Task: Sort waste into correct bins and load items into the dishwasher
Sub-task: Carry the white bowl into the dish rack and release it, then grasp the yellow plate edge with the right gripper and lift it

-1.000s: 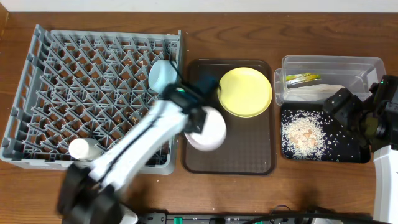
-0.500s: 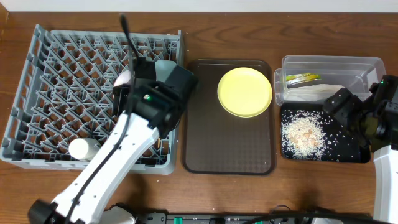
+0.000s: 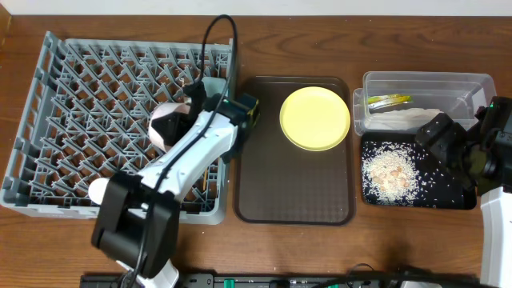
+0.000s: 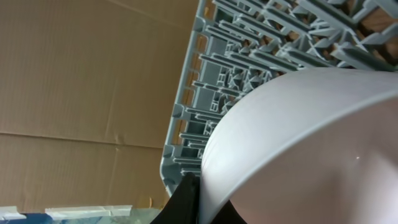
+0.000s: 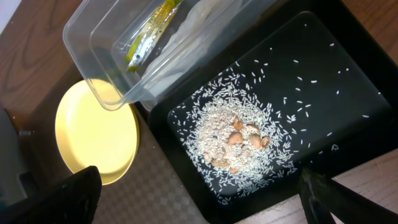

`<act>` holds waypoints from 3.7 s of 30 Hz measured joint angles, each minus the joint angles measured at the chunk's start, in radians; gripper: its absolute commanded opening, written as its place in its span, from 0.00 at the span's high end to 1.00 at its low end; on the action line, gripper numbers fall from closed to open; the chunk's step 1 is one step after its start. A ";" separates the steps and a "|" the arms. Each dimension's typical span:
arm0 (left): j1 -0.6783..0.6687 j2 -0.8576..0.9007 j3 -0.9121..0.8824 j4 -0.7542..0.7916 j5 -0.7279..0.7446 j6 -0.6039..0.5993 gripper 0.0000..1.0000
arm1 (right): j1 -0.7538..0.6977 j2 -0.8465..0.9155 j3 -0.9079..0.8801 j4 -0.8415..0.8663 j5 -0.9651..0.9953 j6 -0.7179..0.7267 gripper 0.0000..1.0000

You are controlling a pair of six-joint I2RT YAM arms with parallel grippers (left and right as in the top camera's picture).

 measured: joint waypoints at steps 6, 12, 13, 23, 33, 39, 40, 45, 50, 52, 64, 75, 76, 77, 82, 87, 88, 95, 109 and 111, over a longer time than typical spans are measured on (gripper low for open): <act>-0.030 0.013 0.000 0.000 0.015 -0.044 0.93 | 0.000 0.000 0.000 0.000 0.000 0.000 0.01; -0.033 0.013 0.000 0.004 0.072 -0.063 0.93 | 0.000 0.000 0.000 0.000 0.000 0.000 0.01; -0.033 0.013 0.000 0.005 0.084 -0.066 0.92 | 0.000 0.000 0.000 0.000 0.000 0.000 0.01; -0.039 0.012 0.002 -0.042 0.150 -0.088 0.92 | 0.000 0.000 0.000 0.000 0.000 0.000 0.01; -0.040 0.010 0.004 -0.171 0.167 -0.171 0.92 | 0.000 0.000 0.000 0.000 0.000 0.000 0.01; -0.040 0.003 0.005 -0.146 0.217 -0.200 0.91 | 0.000 0.000 0.000 0.000 0.000 0.000 0.01; -0.040 0.002 0.006 -0.137 0.230 -0.203 0.91 | 0.000 0.000 0.000 0.000 0.000 0.000 0.01; -0.040 0.001 0.015 -0.092 0.328 -0.213 0.91 | 0.000 0.000 0.000 0.000 0.000 0.000 0.01; -0.041 0.000 0.022 -0.101 0.402 -0.222 0.87 | 0.000 0.000 0.000 0.000 0.000 0.000 0.01; -0.042 0.000 0.022 -0.113 0.446 -0.221 0.83 | 0.000 0.000 0.000 0.000 0.000 0.000 0.01; -0.045 0.001 0.009 -0.133 0.778 -0.197 0.50 | 0.000 0.000 0.000 0.000 0.000 0.000 0.01; -0.039 0.006 0.020 -0.144 0.950 -0.184 0.41 | 0.000 0.000 0.000 0.000 0.000 0.000 0.01; -0.043 0.005 0.032 -0.148 0.950 -0.179 0.40 | 0.000 0.000 0.000 0.000 0.000 0.000 0.01; -0.049 0.001 0.046 -0.149 0.947 -0.174 0.39 | 0.000 0.000 0.000 0.000 0.000 0.000 0.01; -0.096 -0.078 0.126 -0.068 0.969 -0.140 0.35 | 0.000 0.000 0.000 0.000 0.000 0.000 0.01; -0.096 -0.217 0.147 0.025 0.961 -0.098 0.31 | 0.000 0.000 0.000 0.000 0.000 0.000 0.01; -0.089 -0.243 0.147 0.038 0.953 -0.093 0.30 | 0.000 0.000 0.000 0.000 0.000 0.000 0.01; -0.018 -0.407 0.148 0.154 0.886 -0.013 0.28 | 0.000 0.000 0.000 0.003 0.001 0.000 0.01; 0.235 -0.576 0.148 0.123 0.833 0.064 0.24 | 0.000 0.000 0.000 0.165 0.005 0.084 0.01; 0.258 -0.586 0.148 0.119 0.834 0.066 0.24 | 0.001 0.000 0.000 0.173 -0.030 0.091 0.01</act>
